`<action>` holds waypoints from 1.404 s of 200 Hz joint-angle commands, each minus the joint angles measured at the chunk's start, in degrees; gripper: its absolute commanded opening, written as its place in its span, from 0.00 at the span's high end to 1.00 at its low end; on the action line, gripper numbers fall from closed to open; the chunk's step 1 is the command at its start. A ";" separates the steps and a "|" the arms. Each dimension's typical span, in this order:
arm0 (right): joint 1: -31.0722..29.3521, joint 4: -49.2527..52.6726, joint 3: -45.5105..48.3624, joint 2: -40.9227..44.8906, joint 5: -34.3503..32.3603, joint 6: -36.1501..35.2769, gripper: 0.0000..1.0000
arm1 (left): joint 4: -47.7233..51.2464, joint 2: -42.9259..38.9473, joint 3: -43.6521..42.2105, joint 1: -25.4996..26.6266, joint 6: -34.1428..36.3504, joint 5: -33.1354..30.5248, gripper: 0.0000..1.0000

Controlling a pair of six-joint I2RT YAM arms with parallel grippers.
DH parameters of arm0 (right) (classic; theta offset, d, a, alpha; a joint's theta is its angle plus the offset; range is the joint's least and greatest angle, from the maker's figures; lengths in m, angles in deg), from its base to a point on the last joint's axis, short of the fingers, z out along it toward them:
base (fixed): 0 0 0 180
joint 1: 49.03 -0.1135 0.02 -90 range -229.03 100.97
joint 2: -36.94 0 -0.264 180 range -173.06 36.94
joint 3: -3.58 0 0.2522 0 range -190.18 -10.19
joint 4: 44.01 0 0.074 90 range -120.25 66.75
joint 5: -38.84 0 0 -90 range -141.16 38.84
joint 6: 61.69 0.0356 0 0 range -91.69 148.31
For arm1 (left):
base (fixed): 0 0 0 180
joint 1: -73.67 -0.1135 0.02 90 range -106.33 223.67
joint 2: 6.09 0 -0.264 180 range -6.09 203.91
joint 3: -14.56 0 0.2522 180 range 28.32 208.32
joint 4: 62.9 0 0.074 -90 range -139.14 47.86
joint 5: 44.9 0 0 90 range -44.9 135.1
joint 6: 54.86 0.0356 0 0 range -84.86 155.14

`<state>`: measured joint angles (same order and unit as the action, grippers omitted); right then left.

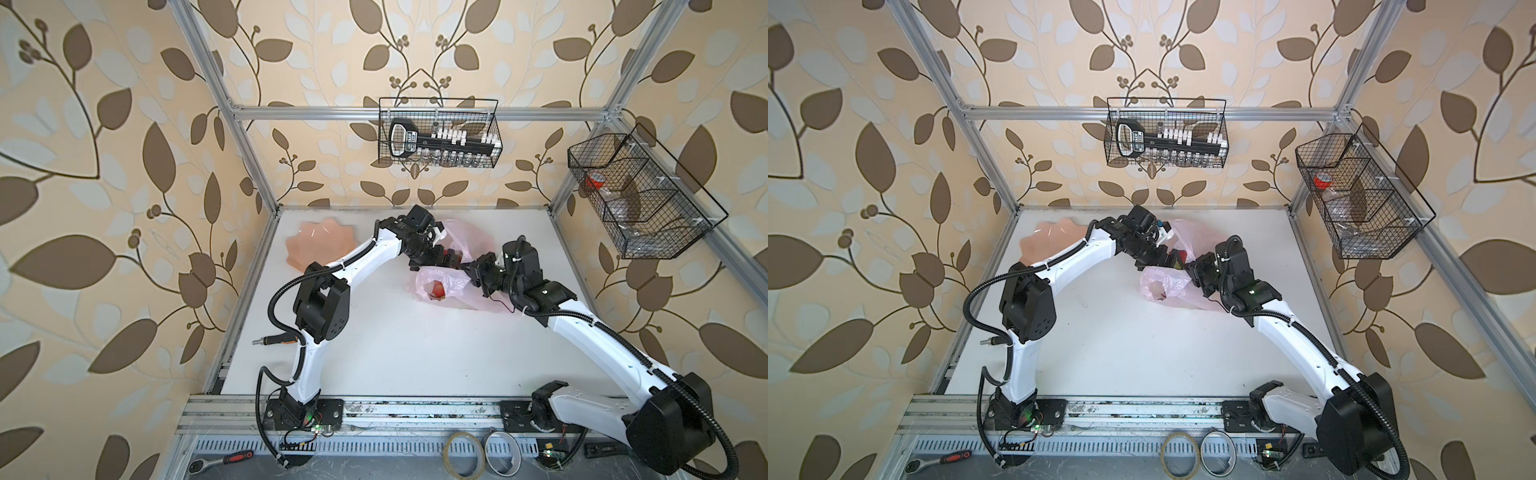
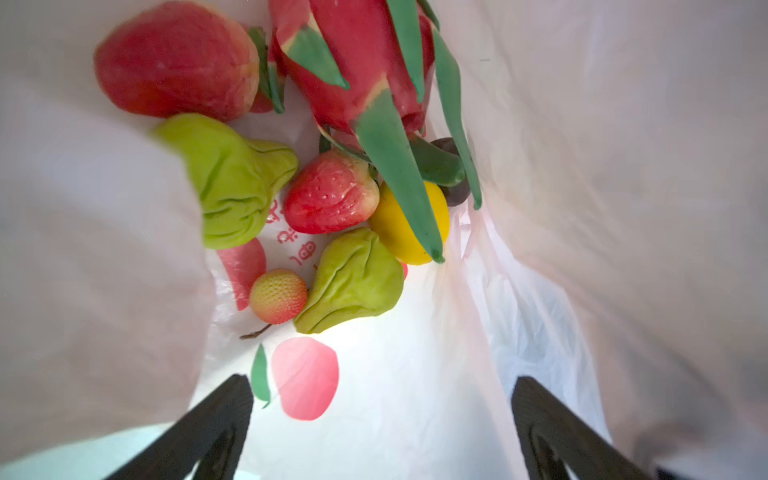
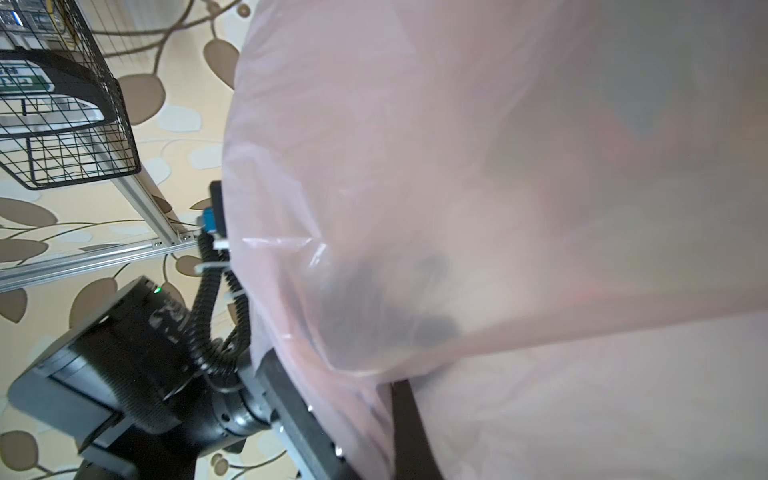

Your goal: Place the fruits into the plastic bag

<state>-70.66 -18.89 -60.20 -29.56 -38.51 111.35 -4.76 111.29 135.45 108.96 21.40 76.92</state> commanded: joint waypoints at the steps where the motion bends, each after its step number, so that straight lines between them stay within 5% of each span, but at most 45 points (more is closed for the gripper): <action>1: 0.34 1.10 1.14 1.16 -0.89 0.19 1.00 | 4.86 -6.81 -2.24 0.35 11.30 -5.49 0.01; 52: 0.48 2.27 1.31 1.81 -0.87 -0.08 1.00 | 2.51 -16.06 -13.59 0.04 22.25 -13.15 0.01; 84: 0.53 2.83 1.32 1.85 -1.00 -0.33 1.00 | -8.13 -23.50 -24.52 -0.54 25.11 -20.11 0.01; 128: 0.62 3.70 1.27 2.18 -1.04 -0.85 1.00 | -21.84 -27.15 -34.48 -1.30 32.64 -16.01 0.01; 196: 0.58 6.04 1.28 3.20 -1.04 -1.48 1.00 | -36.19 -19.83 -35.81 -3.75 42.42 -11.86 0.01; 281: 0.62 7.83 0.78 3.57 -0.91 -1.57 1.00 | -44.21 -8.66 -30.32 -3.74 37.80 -14.89 0.08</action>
<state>-70.22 -12.88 -59.61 -27.13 -38.71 109.82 -43.75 101.20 101.00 105.17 60.68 62.89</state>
